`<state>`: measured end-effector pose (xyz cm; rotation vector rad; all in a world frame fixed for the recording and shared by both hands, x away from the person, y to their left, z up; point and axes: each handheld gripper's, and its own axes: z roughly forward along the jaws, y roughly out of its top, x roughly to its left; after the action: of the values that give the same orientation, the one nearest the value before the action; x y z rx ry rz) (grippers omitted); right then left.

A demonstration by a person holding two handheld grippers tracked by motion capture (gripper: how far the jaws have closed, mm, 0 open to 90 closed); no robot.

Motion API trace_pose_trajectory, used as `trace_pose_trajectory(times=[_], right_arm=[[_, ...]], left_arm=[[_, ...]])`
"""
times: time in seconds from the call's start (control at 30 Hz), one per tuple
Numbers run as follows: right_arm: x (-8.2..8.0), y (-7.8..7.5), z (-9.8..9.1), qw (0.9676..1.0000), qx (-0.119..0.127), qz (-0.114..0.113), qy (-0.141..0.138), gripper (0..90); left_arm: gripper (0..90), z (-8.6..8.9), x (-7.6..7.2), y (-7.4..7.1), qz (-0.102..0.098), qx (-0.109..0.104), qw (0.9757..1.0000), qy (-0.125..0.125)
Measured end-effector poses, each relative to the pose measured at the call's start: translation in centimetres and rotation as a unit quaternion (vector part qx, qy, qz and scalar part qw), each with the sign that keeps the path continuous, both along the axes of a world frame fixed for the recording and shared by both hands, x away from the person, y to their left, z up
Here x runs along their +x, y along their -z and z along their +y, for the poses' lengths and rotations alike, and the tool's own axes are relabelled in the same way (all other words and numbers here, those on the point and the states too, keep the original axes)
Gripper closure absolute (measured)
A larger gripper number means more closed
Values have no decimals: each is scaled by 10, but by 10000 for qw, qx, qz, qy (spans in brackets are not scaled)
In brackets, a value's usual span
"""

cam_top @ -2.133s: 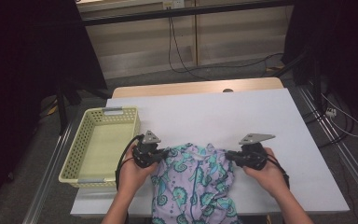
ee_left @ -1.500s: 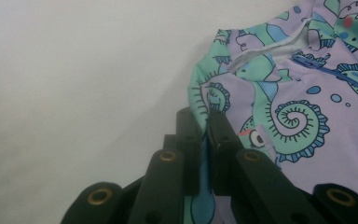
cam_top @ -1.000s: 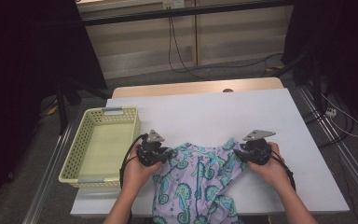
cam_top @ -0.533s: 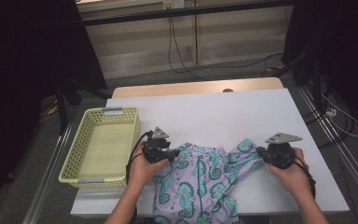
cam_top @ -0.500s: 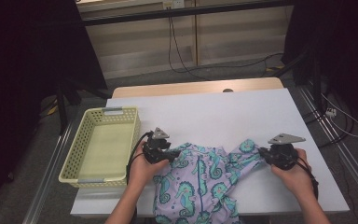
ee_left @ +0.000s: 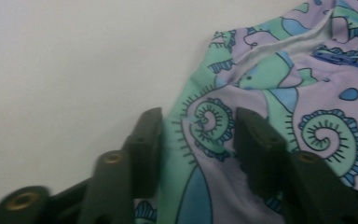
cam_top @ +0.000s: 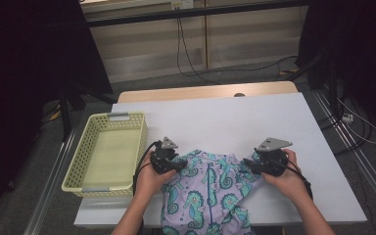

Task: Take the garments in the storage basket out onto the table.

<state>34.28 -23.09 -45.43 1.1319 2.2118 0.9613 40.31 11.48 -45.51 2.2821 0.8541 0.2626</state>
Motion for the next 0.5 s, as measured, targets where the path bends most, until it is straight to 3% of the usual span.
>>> trace_pose_trajectory(times=[0.07, 0.13, 0.2, 0.27, 0.33, 0.4, 0.5], right_arm=[[7, 8, 1, 9995, -175, 181, 165, 437], [10, 12, -2, 9989, 199, 378, 196, 505], [9, 11, -4, 9985, 272, 431, 208, 605], [7, 11, -6, 9974, 364, 496, 363, 799], [5, 10, -8, 9980, 228, 468, 355, 900], [4, 7, -12, 9973, 218, 549, 431, 900], [-2, 0, -24, 9966, 138, 395, 707, 900]], left_arm=[[648, 0, -1, -1, 74, -13, 10000, 39], [692, 0, -1, -1, 116, -9, 9999, 91], [751, 0, -2, -2, 161, -10, 9998, 89], [797, -2, -3, -2, 230, -57, 9997, 30], [820, -4, -5, -3, 213, 6, 9997, 76], [829, -4, -5, -5, 282, -35, 9996, 86], [834, 1, -5, -12, 225, -188, 9996, 63]])
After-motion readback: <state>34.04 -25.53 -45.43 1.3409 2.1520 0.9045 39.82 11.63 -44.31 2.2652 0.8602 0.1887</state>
